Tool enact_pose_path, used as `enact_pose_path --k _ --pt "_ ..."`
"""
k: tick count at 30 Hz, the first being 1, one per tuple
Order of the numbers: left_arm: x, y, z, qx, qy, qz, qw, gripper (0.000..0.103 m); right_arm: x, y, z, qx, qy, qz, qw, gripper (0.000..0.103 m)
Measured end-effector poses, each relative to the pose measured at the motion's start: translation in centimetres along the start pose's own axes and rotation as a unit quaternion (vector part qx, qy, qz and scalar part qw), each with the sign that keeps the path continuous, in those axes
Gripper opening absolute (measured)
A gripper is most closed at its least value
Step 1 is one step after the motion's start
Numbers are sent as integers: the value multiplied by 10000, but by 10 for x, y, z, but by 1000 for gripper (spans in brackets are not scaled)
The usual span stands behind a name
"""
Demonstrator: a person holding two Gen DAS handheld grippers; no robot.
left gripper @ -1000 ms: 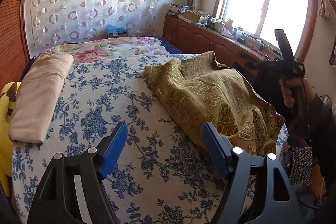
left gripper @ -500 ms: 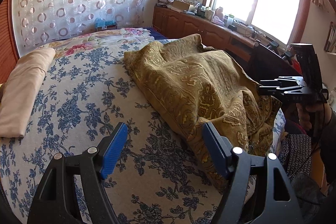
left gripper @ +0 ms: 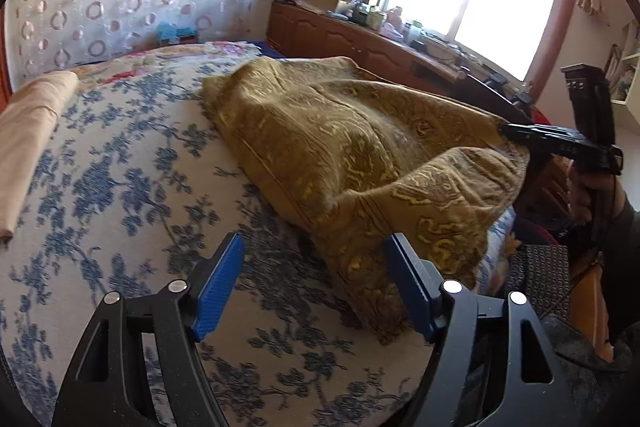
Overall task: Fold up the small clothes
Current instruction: 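Grasp the garment edge again with the right gripper and fold it over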
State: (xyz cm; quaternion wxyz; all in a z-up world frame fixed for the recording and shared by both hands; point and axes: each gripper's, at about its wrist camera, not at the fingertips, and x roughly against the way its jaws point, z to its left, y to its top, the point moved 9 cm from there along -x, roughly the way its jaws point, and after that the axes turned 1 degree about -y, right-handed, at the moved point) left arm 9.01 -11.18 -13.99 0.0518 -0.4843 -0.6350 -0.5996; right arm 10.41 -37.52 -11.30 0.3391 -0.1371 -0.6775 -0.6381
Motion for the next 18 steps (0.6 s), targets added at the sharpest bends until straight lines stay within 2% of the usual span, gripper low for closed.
enact_pose_path --k 1,5,7,12,18 --pt "-2 -1 -3 -6 -76 31 10000 59 -2 -4 -3 -26 -13 50 10000 3" --pt "-11 -11 -14 -3 -344 288 9990 34 -5 -12 7 62 -62 173 9998 3" --pt "-12 -14 -19 -49 -356 341 9988 8 -7 -11 9 151 -137 170 9996 3" --pt "15 -11 -36 -161 -430 148 9988 4 -6 -6 13 172 -169 188 9995 3" --pt "20 -30 -46 -251 -455 423 9978 4 1 -13 15 215 -296 282 9989 3"
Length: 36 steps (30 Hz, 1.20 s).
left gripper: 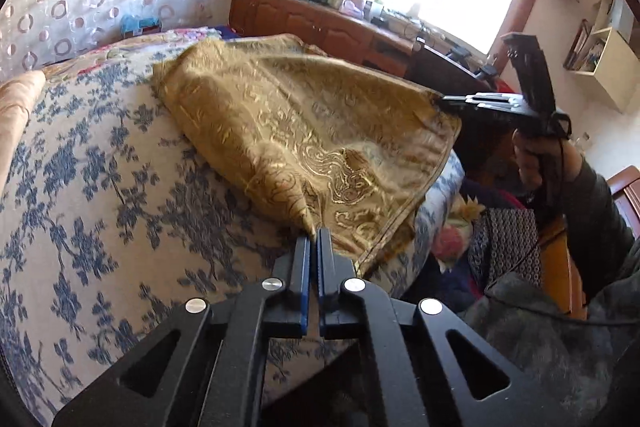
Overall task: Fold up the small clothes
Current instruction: 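Grasp the garment edge again with the right gripper and fold it over, then open both grippers and withdraw from the folded garment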
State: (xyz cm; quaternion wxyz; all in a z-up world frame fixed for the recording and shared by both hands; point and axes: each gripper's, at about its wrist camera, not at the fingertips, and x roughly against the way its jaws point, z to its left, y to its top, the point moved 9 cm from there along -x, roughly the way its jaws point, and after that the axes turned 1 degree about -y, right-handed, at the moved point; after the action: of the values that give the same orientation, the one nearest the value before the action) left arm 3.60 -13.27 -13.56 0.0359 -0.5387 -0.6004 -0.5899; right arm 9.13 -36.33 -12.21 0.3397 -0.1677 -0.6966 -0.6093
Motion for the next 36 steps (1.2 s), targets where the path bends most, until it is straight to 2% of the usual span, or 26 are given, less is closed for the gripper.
enact_pose_path --k 6,8,9,10,13,20,24,26,28,29,31,36 --pt "-2 0 16 238 216 -37 9995 5 -6 -16 4 -78 55 283 9996 3" --pt "2 2 21 312 268 -113 9991 19 -9 -16 6 -41 41 332 9994 3" --pt "5 4 24 348 368 -156 9986 32 -8 -17 8 -23 37 348 9994 3" --pt "8 6 28 371 501 -206 9978 38 -8 -17 8 -13 27 357 9994 3" --pt "14 10 36 467 593 -328 9966 42 -4 -17 9 18 19 367 9993 3" --pt "4 15 42 554 640 -336 9958 42 -4 -22 3 -15 32 389 9992 3" --pt "-1 15 42 537 663 -295 9959 42 -3 -18 -1 -150 42 210 9997 3" --pt "-2 15 43 568 660 -295 9958 42 -2 -15 -4 -191 -118 112 9997 13" --pt "-4 14 44 596 658 -272 9957 42 -2 -12 -9 -285 -299 12 9991 36" --pt "-5 14 44 602 655 -264 9957 42 -2 -10 -8 -359 -237 -58 9991 40" --pt "-8 14 44 609 642 -236 9958 42 -4 -9 -6 -487 -208 -97 9986 58" --pt "-15 10 43 598 606 -139 9963 42 -22 -16 9 -640 47 2 9979 60"
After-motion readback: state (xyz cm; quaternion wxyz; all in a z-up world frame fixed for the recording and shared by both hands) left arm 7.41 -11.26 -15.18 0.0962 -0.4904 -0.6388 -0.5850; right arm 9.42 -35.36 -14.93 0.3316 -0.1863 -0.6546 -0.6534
